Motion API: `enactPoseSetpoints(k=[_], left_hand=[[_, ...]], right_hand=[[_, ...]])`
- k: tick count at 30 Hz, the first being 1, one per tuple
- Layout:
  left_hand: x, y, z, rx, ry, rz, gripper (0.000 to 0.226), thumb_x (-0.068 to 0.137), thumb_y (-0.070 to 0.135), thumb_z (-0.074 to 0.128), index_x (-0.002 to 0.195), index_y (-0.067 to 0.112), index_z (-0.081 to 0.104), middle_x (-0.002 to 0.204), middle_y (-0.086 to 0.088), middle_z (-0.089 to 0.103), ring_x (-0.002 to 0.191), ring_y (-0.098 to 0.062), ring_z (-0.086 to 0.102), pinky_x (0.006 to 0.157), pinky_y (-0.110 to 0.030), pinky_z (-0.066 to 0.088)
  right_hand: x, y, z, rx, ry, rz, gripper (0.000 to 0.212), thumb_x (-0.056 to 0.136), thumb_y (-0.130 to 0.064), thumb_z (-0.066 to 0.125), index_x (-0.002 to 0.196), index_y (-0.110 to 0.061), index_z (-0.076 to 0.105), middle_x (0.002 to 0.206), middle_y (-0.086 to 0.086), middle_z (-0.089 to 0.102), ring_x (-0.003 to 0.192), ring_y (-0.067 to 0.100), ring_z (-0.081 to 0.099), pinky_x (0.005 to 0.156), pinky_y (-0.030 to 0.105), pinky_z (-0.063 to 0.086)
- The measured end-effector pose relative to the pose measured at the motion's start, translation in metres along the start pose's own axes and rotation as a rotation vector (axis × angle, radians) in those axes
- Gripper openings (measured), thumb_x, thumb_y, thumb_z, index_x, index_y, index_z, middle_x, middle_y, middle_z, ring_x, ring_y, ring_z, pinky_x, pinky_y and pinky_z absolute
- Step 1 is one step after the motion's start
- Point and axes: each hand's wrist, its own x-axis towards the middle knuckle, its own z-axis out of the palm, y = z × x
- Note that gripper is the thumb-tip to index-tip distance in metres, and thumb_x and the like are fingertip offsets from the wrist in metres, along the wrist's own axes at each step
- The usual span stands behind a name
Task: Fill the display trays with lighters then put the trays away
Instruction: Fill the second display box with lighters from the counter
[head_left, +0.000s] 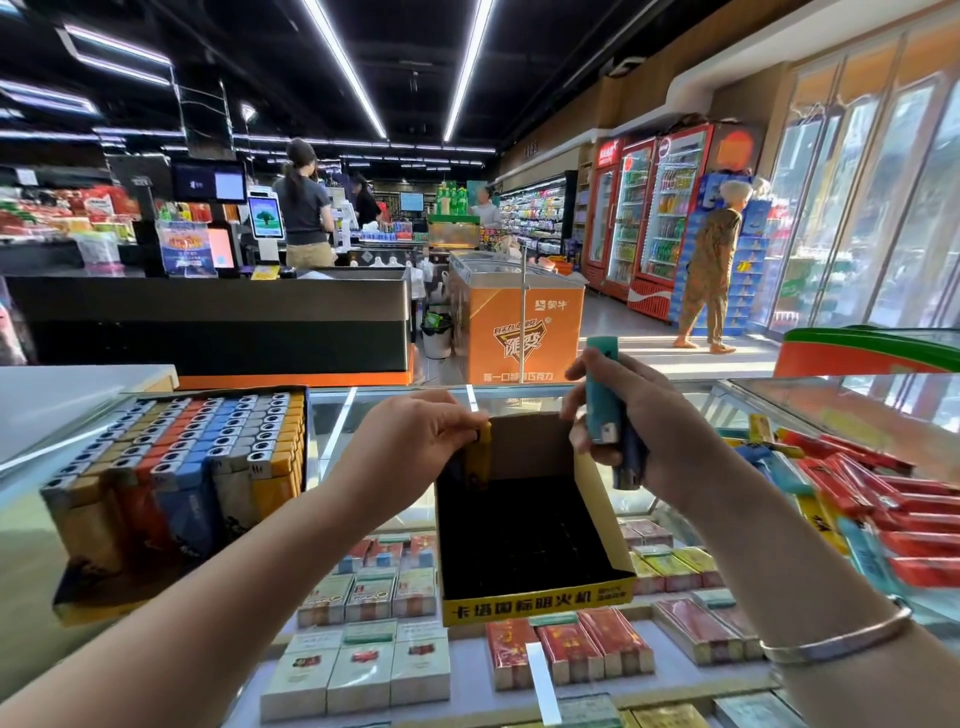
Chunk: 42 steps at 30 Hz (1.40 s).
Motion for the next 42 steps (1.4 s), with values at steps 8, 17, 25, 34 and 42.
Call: enactPoseSetpoints(k=[8,17,25,34,42], left_hand=[[-0.005,-0.002,-0.006,-0.066,-0.011,-0.056,0.022,0.081,0.014,0.067,0.099,0.026,0.071,0.086,0.014,0.068,0.080,-0.003,0.061,0.073,-0.022,0.052],[-0.015,0.025,0.000,0.180,0.154,0.237,0.039,0.083,0.047,0.055,0.114,0.022,0.056,0.109,-0.001,0.060,0.099,-0.012,0.053,0.073,-0.029,0.048],[-0.017,0.034,0.003,-0.142,-0.015,-0.024,0.031,0.079,0.047,0.058,0.102,0.036,0.042,0.082,0.017,0.065,0.071,0.003,0.059,0.064,-0.011,0.047],[-0.006,0.027,-0.009,-0.721,0.267,-0.203,0.023,0.088,0.005,0.054,0.094,0.027,0.060,0.091,0.000,0.065,0.080,-0.004,0.064,0.067,-0.013,0.049],[-0.005,0.031,-0.001,-0.199,0.266,0.003,0.035,0.086,0.009,0.058,0.117,0.023,0.055,0.101,0.009,0.060,0.089,-0.002,0.059,0.079,-0.010,0.049]], right_hand=[[-0.002,0.003,0.010,0.010,-0.106,0.060,0.028,0.075,-0.037,0.056,0.084,-0.014,0.070,0.071,0.008,0.058,0.062,0.022,0.064,0.036,0.022,0.043],[-0.003,0.011,0.018,-0.040,-0.137,0.179,0.022,0.093,-0.020,0.051,0.110,-0.008,0.057,0.078,0.015,0.049,0.049,0.018,0.055,0.036,0.023,0.045],[0.001,0.014,0.020,-0.095,0.036,-0.072,0.007,0.086,-0.020,0.056,0.086,-0.017,0.050,0.058,0.013,0.049,0.035,0.015,0.037,0.030,0.019,0.026],[-0.002,0.005,0.013,-0.104,-0.034,-0.066,0.021,0.076,-0.024,0.062,0.090,-0.008,0.058,0.072,0.023,0.063,0.032,0.010,0.038,0.030,0.015,0.030],[0.000,0.010,-0.007,-0.733,0.221,-0.118,0.010,0.089,-0.018,0.060,0.079,-0.018,0.062,0.083,0.005,0.062,0.047,0.002,0.046,0.034,0.009,0.030]])
